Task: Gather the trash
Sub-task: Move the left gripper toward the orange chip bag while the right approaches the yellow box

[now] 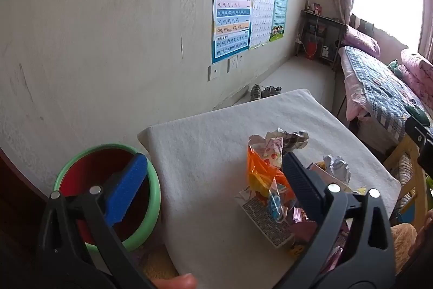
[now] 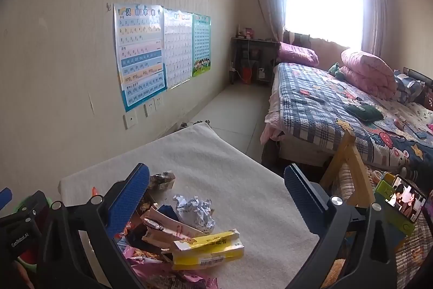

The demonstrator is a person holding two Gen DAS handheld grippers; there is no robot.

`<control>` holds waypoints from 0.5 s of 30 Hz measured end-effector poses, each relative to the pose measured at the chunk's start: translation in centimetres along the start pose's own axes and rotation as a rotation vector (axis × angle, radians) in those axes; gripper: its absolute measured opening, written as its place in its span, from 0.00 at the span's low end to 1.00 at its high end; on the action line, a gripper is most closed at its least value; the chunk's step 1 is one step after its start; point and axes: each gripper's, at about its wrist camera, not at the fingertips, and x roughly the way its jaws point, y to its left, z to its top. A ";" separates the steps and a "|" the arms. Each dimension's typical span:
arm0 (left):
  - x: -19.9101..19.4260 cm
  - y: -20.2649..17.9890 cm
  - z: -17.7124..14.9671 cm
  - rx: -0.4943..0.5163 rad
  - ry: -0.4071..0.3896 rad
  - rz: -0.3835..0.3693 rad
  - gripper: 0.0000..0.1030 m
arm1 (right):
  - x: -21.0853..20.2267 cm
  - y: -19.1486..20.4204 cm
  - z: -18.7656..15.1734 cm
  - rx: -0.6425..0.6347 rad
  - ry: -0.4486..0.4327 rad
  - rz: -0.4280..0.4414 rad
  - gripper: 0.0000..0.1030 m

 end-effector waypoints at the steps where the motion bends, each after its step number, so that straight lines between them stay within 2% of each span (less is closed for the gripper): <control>1: 0.1 0.0 0.0 0.000 0.001 0.000 0.95 | 0.0 0.0 -0.1 -0.001 0.002 0.000 0.93; 15: 0.5 -0.5 -0.1 0.006 -0.008 0.004 0.95 | 0.1 -0.1 -0.6 -0.009 -0.001 -0.006 0.93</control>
